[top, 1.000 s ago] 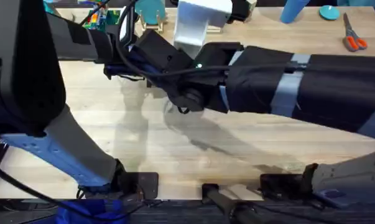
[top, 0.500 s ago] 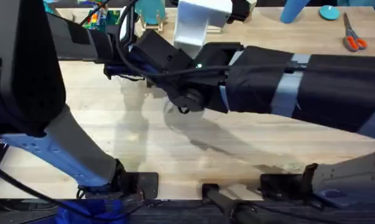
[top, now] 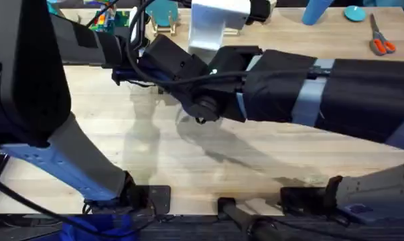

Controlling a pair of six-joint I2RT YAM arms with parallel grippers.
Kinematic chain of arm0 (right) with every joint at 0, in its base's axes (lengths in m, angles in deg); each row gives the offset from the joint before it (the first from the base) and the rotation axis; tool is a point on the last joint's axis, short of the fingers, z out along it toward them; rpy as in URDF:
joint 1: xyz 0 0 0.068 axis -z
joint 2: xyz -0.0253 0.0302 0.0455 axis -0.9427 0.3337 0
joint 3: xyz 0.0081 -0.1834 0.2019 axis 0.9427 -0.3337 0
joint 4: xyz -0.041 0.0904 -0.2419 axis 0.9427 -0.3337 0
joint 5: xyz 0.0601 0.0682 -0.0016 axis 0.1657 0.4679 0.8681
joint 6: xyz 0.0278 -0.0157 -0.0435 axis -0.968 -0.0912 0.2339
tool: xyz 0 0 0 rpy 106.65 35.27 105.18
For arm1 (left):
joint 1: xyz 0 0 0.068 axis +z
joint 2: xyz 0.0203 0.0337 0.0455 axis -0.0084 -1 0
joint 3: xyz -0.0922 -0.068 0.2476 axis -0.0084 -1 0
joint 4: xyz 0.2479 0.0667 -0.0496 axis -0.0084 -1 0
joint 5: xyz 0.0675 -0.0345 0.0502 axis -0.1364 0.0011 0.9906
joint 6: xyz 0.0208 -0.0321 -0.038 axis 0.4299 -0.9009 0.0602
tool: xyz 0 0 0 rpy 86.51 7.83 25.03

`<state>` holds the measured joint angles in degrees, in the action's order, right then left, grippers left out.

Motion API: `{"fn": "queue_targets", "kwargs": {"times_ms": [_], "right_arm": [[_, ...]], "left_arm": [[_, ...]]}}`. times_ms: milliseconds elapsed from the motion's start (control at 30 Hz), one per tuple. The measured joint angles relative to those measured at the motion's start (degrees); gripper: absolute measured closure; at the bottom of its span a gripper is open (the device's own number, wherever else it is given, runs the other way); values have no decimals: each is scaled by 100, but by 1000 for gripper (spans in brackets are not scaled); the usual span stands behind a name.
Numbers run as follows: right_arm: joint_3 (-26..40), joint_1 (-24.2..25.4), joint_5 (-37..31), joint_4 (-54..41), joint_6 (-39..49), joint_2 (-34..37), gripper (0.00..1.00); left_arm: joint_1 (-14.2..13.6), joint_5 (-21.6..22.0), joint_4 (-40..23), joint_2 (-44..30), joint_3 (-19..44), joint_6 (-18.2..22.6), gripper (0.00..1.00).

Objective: Unzip the bag, pick up the pens from the table one at a time and place them inside, then zip the bag closed.

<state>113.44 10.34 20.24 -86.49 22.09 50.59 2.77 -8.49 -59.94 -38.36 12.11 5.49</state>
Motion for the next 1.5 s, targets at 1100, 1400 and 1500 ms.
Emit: {"fn": "queue_targets", "kwargs": {"times_ms": [1100,1400,1500], "right_arm": [[74,479,-20,-1021,-69,-186,971],[74,651,31,-1364,-180,-402,971],[75,701,37,-1555,-246,-411,970]], "left_arm": [[13,3,24,0,0,-2,958],[17,-6,24,0,0,-1,958],[17,-2,24,0,-2,-1,958]]}}
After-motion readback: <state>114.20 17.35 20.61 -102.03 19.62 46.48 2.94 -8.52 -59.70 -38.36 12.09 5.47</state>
